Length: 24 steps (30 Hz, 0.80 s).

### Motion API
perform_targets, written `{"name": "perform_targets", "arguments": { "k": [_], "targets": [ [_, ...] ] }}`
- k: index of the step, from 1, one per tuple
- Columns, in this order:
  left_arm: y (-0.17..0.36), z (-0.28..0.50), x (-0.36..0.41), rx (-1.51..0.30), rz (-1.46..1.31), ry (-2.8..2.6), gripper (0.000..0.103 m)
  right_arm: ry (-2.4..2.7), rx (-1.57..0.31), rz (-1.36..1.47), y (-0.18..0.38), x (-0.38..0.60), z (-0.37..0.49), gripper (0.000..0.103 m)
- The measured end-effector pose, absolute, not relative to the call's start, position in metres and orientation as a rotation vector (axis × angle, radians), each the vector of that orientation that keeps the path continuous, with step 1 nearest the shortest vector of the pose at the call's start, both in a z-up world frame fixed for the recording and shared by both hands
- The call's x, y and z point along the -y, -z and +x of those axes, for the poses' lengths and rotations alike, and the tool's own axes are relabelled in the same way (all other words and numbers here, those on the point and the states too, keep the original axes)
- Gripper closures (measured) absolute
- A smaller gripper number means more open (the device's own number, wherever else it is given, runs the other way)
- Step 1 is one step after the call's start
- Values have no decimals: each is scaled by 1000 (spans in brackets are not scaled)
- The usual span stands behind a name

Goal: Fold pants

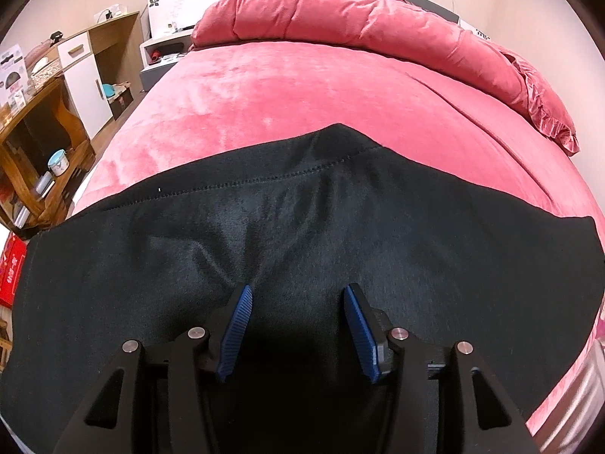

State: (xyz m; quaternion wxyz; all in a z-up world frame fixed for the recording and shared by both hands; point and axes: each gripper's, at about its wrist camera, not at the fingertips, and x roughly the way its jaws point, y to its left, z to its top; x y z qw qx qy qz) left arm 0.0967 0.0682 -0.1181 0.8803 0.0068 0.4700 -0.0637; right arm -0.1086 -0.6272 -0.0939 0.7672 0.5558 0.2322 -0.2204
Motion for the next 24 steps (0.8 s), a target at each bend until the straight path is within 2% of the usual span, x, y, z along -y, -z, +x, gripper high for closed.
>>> {"name": "perform_targets", "arguments": {
  "k": [4,8,11,12,13,14,18,19,20,21,24],
  "targets": [
    [118,98,-69,-984,5,132,51,484,-491,1050,61,612,-113,90],
    [119,99,-68,-978,9,126,50,545,-613,1037,82,616,-112,88],
    [119,98,-68,-978,12,133,50,552,-584,1091,87,619,-122,76],
    [119,97,-68,-976,10,135,50,568,-575,1095,85,618,-126,58],
    [120,98,-68,-976,10,134,50,573,-558,1101,84,616,-132,48],
    [120,98,-67,-976,11,131,49,553,-539,1112,85,614,-135,47],
    [120,98,-65,-974,12,121,48,414,-574,1211,107,617,-120,47],
    [120,98,-65,-975,14,122,48,373,-570,1264,116,620,-114,50],
    [120,98,-65,-976,16,124,48,355,-562,1295,120,621,-110,58],
    [120,98,-65,-978,16,127,48,355,-549,1313,122,623,-107,83],
    [120,99,-66,-986,19,135,48,389,-485,1206,96,620,-100,85]
  ]
}}
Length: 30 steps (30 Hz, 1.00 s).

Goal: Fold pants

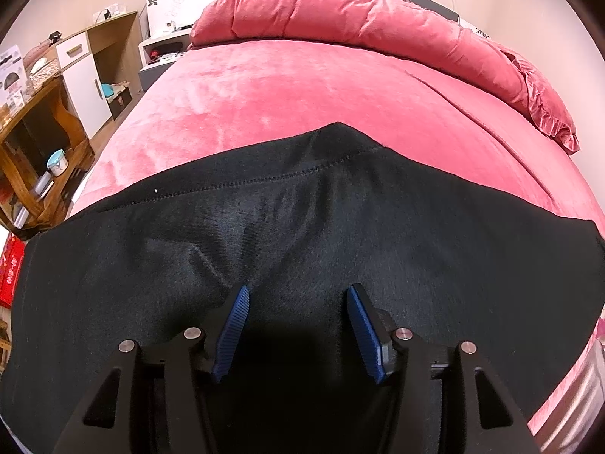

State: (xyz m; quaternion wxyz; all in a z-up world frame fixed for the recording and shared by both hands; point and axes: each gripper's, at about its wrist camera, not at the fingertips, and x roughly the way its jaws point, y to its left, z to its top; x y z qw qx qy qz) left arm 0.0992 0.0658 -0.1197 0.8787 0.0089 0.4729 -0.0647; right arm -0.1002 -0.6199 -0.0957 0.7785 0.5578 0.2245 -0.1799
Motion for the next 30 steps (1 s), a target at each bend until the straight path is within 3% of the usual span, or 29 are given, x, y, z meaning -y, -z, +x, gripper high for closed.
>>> {"name": "perform_targets", "arguments": {
  "k": [3,6,8,10,15,17,18,30],
  "targets": [
    [121,100,-64,-987,37,135,47,413,-454,1076,75,609,-99,85],
    [121,101,-63,-987,39,130,47,483,-561,1125,102,615,-90,84],
    [120,101,-63,-989,36,127,47,469,-528,1201,116,618,-97,81],
    [118,99,-64,-988,27,121,47,446,-487,1261,119,620,-103,70],
    [113,94,-65,-987,-31,96,47,414,-507,1247,115,619,-99,58],
    [109,89,-65,-975,-50,112,47,413,-540,1195,107,617,-94,63],
    [107,85,-65,-964,-55,123,47,410,-551,1167,103,615,-89,81],
    [105,67,-78,-958,-111,130,47,320,-475,881,-9,547,-83,82]
  ]
}}
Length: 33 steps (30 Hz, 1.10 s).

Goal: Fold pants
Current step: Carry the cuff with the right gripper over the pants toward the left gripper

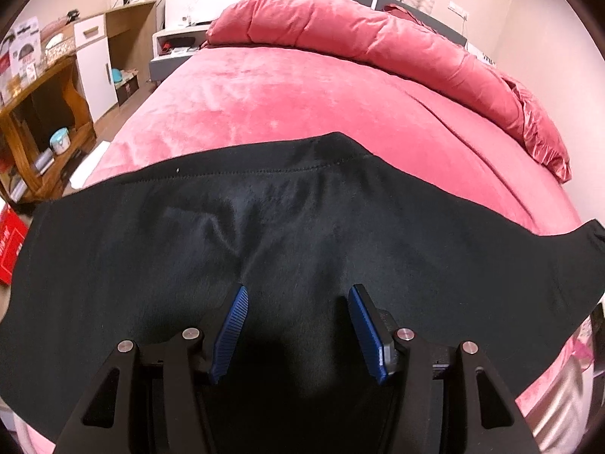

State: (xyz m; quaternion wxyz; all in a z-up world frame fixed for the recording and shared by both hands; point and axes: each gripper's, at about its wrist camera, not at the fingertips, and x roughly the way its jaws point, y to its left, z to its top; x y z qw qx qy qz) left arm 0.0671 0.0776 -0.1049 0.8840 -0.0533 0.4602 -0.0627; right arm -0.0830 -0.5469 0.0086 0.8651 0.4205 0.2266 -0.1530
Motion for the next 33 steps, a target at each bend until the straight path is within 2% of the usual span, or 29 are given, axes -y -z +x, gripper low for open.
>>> {"name": "perform_targets", "arguments": {
  "k": [10,17,23,33],
  "targets": [
    [101,56,-88,-926,-157,122,47,114,-416,639,-88,432,-61,82],
    [99,50,-97,-916,-195,120,47,-47,-426,466,-109,350,-47,82],
    [98,47,-103,-914,-231,126,47,-201,-512,264,-87,271,-31,82],
    [90,39,-105,-904,-276,176,47,-395,-699,80,-5,188,2,82]
  ]
}}
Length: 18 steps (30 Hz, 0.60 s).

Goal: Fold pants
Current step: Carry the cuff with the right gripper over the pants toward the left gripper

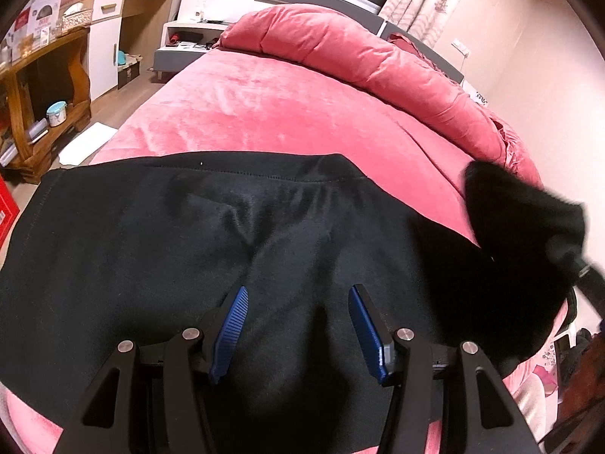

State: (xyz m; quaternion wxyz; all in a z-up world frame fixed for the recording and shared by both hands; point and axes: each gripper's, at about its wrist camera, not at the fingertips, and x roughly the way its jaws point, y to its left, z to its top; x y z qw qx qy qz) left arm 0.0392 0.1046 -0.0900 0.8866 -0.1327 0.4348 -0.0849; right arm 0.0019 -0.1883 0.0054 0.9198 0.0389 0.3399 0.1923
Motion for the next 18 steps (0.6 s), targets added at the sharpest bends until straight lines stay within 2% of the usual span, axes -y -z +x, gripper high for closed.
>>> {"name": "perform_targets", "arguments": {
  "k": [7,10,11,12,13,14,18],
  "targets": [
    [92,37,-103,-918,-289,188,47,-440,-789,-7,44,164,3,81],
    [93,39,-100,-928,-297,203,47,-445,-833,-45,65,155,4,76],
    [93,39,-99,-931,-299,210,47,-442,-857,-55,71,152,6,74],
    [93,39,-97,-932,-303,218,47,-448,-884,-55,78,150,7,63],
    [93,40,-95,-936,-312,231,47,-473,-923,-34,86,148,6,48],
    [93,40,-94,-941,-321,243,47,-507,-956,-1,90,149,6,42],
    [91,47,-88,-965,-384,296,47,-564,-933,73,82,161,-4,41]
  ]
}}
